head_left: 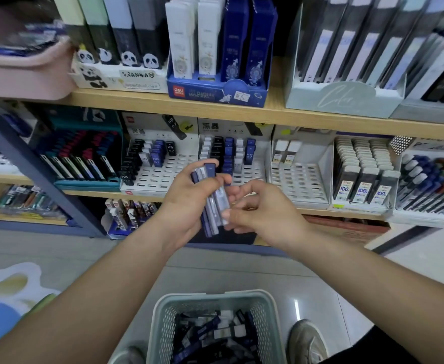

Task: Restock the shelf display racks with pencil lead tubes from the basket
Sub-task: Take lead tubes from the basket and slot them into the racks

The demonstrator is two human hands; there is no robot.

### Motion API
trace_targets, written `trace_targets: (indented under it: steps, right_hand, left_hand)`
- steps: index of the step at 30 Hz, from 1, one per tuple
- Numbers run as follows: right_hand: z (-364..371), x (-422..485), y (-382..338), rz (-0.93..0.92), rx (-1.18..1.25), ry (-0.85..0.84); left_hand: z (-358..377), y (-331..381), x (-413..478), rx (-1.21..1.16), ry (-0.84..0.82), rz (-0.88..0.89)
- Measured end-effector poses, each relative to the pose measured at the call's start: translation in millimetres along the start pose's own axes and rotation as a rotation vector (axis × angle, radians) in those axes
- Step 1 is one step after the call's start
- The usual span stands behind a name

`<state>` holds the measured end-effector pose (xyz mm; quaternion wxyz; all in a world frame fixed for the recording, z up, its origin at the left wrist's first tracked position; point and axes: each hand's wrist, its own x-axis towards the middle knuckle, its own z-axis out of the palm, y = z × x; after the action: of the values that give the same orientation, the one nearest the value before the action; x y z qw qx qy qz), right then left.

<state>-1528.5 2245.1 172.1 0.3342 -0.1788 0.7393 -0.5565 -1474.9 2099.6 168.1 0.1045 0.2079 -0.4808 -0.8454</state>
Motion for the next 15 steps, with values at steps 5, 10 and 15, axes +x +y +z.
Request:
trace_targets:
  steps: [5,10,15]
  right_hand:
    - [2.2,0.5,-0.6,-0.015,0.011,0.032]
    - [-3.6,3.6,3.4,-0.135,-0.046,0.083]
    - [-11.3,10.5,4.1,-0.200,-0.099,0.143]
  left_hand:
    - [-9.2,7.3,-3.7,0.030,0.026,0.008]
    - [-23.4,6.7,-7.0,0.234,0.063,0.015]
    - [-31.1,-3.1,-5.7,0.362,0.074,-0.020]
